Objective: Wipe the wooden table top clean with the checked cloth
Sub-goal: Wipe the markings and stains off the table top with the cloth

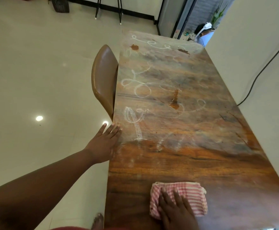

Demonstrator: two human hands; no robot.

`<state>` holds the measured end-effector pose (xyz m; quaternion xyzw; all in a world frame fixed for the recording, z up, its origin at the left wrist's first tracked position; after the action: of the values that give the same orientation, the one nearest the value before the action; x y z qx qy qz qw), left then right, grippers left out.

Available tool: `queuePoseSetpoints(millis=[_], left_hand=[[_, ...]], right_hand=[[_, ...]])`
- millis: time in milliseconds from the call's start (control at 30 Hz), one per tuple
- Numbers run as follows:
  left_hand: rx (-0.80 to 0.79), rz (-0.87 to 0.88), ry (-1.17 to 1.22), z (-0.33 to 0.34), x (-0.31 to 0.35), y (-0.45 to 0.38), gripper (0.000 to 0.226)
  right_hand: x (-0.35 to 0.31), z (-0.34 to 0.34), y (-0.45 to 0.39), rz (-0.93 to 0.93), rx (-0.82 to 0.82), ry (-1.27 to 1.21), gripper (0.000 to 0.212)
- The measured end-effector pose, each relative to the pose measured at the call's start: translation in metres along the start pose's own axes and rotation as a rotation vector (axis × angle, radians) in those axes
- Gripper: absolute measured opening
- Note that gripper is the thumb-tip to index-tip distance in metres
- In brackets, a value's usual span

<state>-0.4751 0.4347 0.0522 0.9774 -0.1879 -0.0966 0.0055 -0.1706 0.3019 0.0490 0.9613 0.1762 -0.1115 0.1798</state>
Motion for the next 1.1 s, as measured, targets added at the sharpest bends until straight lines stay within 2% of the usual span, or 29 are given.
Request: queuePoseSetpoints(millis=[67, 167, 233, 267, 367, 433, 533, 600, 633, 700, 767, 800, 867, 967, 1033, 1100], left_hand=[[0.018, 0.001, -0.007, -0.001, -0.002, -0.002, 0.072], [-0.006, -0.034, 0.038, 0.000, -0.003, -0.001, 0.073], [-0.050, -0.070, 0.088, 0.001, -0.002, 0.000, 0.078], [-0.059, -0.105, 0.100, 0.002, -0.002, 0.001, 0.076], [-0.081, -0.179, 0.143, 0.004, -0.001, 0.002, 0.060], [-0.081, -0.191, 0.146, 0.005, -0.003, 0.005, 0.065], [-0.048, -0.166, 0.136, 0.002, -0.006, 0.008, 0.076], [-0.033, -0.140, 0.146, 0.001, -0.009, 0.012, 0.077], [-0.029, -0.137, 0.154, 0.002, -0.010, 0.015, 0.074], [-0.016, -0.154, 0.167, 0.003, -0.012, 0.020, 0.069], [-0.027, -0.172, 0.196, 0.001, -0.012, 0.024, 0.075], [-0.025, -0.192, 0.216, -0.001, -0.011, 0.026, 0.078], [-0.032, -0.236, 0.234, -0.008, -0.011, 0.027, 0.077], [-0.044, -0.283, 0.215, -0.017, -0.012, 0.022, 0.077], [-0.047, -0.326, 0.196, -0.020, -0.013, 0.022, 0.087], [-0.052, -0.367, 0.205, -0.023, -0.011, 0.020, 0.096]], right_hand=[[0.030, -0.009, 0.005, 0.030, 0.070, 0.001, 0.047], [0.042, -0.034, -0.024, 0.311, 0.056, -0.010, 0.053], [0.025, -0.042, -0.054, 0.415, 0.008, -0.009, 0.054], [0.009, -0.040, -0.071, 0.390, -0.034, 0.008, 0.051], [-0.065, -0.034, -0.108, 0.073, -0.078, 0.005, 0.048], [-0.107, -0.027, -0.105, -0.107, -0.143, -0.025, 0.049], [-0.098, -0.023, -0.087, -0.247, -0.169, -0.095, 0.060], [-0.060, -0.029, -0.086, -0.253, -0.093, -0.026, 0.052], [-0.037, -0.037, -0.091, -0.187, -0.039, -0.018, 0.048], [-0.006, -0.057, -0.117, -0.016, -0.010, -0.038, 0.057], [-0.005, -0.064, -0.154, 0.115, -0.008, -0.076, 0.054], [-0.019, -0.062, -0.172, 0.114, -0.002, -0.084, 0.051], [-0.070, -0.048, -0.197, -0.030, -0.036, -0.131, 0.051], [-0.135, -0.027, -0.183, -0.349, -0.129, -0.084, 0.057], [-0.126, -0.032, -0.169, -0.412, -0.134, -0.097, 0.053], [-0.088, -0.044, -0.160, -0.432, -0.087, -0.126, 0.063]])
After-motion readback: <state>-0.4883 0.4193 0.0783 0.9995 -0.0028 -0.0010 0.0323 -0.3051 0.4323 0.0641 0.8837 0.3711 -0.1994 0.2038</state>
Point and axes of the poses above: each hand's wrist, its own y-axis away from the middle knuckle, its own z-axis out of the palm, x = y × z, the point moved 5 cm from there along -y, towards the middle knuckle, and after that the axes turned 12 degrees about -y, right-handed, at the moved point
